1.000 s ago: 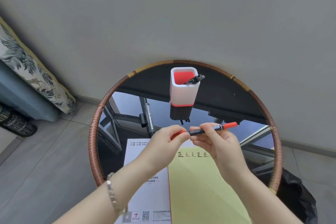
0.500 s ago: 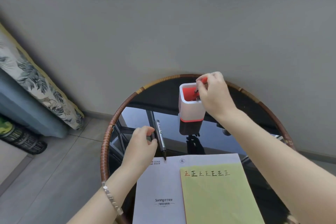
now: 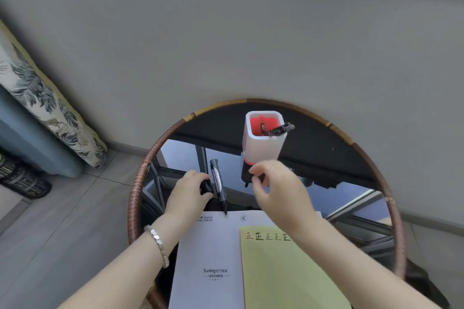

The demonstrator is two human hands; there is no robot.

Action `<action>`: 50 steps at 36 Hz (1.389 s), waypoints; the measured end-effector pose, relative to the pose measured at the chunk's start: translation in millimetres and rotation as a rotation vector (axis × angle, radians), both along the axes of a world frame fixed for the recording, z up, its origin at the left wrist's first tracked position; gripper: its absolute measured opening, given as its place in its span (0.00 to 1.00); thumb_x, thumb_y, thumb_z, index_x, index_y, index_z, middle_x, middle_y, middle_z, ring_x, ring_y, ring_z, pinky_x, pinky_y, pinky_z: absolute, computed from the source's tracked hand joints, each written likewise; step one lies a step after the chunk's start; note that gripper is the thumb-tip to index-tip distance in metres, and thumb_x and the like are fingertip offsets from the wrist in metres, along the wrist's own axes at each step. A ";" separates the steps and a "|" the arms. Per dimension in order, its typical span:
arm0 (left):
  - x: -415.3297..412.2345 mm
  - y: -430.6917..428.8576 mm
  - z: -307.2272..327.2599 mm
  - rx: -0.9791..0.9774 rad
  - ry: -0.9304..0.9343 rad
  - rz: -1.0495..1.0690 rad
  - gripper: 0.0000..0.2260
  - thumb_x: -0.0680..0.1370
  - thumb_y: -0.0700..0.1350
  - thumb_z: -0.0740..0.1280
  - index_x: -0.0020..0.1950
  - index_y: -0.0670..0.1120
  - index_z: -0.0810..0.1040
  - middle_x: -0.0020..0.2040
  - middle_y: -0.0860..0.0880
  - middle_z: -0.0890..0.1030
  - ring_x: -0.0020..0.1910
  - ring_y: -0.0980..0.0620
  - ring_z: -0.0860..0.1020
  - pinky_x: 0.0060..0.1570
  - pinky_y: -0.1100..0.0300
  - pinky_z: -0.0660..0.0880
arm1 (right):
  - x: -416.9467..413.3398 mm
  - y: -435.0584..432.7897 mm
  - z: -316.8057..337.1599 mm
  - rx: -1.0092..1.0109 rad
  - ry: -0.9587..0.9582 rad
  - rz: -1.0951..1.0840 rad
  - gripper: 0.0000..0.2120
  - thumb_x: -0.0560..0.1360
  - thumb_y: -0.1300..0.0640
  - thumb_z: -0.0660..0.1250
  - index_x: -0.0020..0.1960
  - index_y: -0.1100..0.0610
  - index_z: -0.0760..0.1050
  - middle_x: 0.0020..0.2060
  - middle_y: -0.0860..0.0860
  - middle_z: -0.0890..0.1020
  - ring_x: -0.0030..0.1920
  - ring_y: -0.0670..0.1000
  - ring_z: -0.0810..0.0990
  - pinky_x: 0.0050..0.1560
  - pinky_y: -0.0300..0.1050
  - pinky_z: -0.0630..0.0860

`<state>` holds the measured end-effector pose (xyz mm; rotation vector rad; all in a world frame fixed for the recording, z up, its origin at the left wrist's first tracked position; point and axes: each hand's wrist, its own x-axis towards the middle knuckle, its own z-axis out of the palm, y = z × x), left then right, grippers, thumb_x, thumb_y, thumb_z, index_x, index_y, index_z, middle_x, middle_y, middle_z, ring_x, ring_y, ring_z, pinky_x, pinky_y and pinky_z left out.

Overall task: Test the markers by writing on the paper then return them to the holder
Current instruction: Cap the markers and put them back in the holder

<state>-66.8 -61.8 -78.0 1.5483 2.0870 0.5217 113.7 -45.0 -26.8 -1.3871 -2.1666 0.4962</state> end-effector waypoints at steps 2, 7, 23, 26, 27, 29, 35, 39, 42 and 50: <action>-1.9 -5.0 1.9 0.029 -0.019 0.029 0.18 0.76 0.46 0.66 0.66 0.47 0.72 0.58 0.50 0.72 0.47 0.54 0.75 0.48 0.62 0.73 | -11.0 -4.8 -9.6 -0.157 -0.054 0.022 0.11 0.76 0.60 0.59 0.56 0.55 0.75 0.49 0.49 0.79 0.45 0.47 0.74 0.45 0.42 0.73; -12.9 -25.7 15.7 0.128 -0.118 0.126 0.13 0.78 0.49 0.63 0.61 0.47 0.76 0.52 0.49 0.72 0.42 0.59 0.72 0.42 0.68 0.67 | -53.2 4.2 -20.4 -0.329 -0.121 -0.031 0.13 0.77 0.54 0.60 0.59 0.59 0.70 0.55 0.55 0.75 0.53 0.55 0.76 0.49 0.47 0.73; -3.2 -61.1 47.7 0.196 -0.450 0.229 0.04 0.78 0.44 0.63 0.44 0.51 0.74 0.38 0.51 0.80 0.35 0.64 0.78 0.33 0.75 0.71 | -40.8 8.8 -8.6 -0.598 0.179 -0.031 0.03 0.74 0.56 0.64 0.44 0.55 0.76 0.35 0.51 0.78 0.34 0.48 0.75 0.34 0.40 0.72; 14.7 -58.9 52.6 0.189 -0.613 0.246 0.05 0.76 0.41 0.66 0.44 0.51 0.76 0.40 0.49 0.82 0.36 0.62 0.80 0.31 0.73 0.74 | -5.9 -6.8 7.4 -0.506 0.292 -0.049 0.03 0.73 0.54 0.65 0.45 0.52 0.77 0.38 0.48 0.80 0.40 0.47 0.77 0.41 0.41 0.74; 21.4 -58.4 54.8 0.180 -0.670 0.256 0.05 0.76 0.40 0.67 0.45 0.50 0.77 0.40 0.49 0.82 0.37 0.61 0.81 0.31 0.72 0.74 | 5.2 -11.7 11.4 -0.493 0.322 -0.070 0.04 0.73 0.54 0.65 0.48 0.51 0.77 0.40 0.46 0.81 0.42 0.47 0.79 0.43 0.42 0.75; 34.6 -58.4 59.1 0.154 -0.762 0.276 0.04 0.75 0.39 0.69 0.46 0.47 0.78 0.40 0.49 0.83 0.37 0.60 0.82 0.32 0.72 0.75 | 25.4 -21.5 16.3 -0.494 0.386 -0.120 0.05 0.74 0.55 0.65 0.50 0.49 0.75 0.41 0.45 0.81 0.41 0.46 0.79 0.43 0.41 0.76; 68.2 -64.6 67.2 0.060 -0.885 0.238 0.05 0.73 0.39 0.70 0.47 0.46 0.78 0.43 0.47 0.83 0.36 0.58 0.82 0.32 0.72 0.75 | 67.3 -47.5 15.6 -0.525 0.651 -0.270 0.02 0.75 0.60 0.64 0.47 0.55 0.73 0.36 0.53 0.83 0.33 0.47 0.80 0.39 0.46 0.75; 81.7 -72.0 72.5 -0.001 -0.942 0.188 0.09 0.72 0.39 0.72 0.50 0.48 0.79 0.46 0.49 0.84 0.38 0.56 0.83 0.33 0.74 0.74 | 79.0 -58.2 17.1 -0.526 0.832 -0.323 0.02 0.76 0.60 0.63 0.48 0.58 0.73 0.41 0.54 0.85 0.35 0.51 0.83 0.38 0.41 0.80; 87.1 -76.2 74.3 -0.026 -0.963 0.163 0.08 0.72 0.39 0.71 0.48 0.49 0.80 0.45 0.50 0.85 0.39 0.57 0.83 0.33 0.74 0.74 | 79.5 -63.2 22.2 -0.526 0.989 -0.379 0.05 0.77 0.57 0.61 0.45 0.58 0.73 0.39 0.54 0.85 0.33 0.51 0.83 0.35 0.38 0.80; 90.9 -83.7 74.5 -0.029 -1.010 0.105 0.05 0.75 0.38 0.67 0.48 0.46 0.81 0.41 0.50 0.85 0.38 0.58 0.83 0.33 0.69 0.73 | 75.1 -72.6 32.1 -0.481 1.126 -0.382 0.06 0.75 0.55 0.62 0.43 0.58 0.73 0.31 0.52 0.83 0.30 0.50 0.82 0.32 0.36 0.78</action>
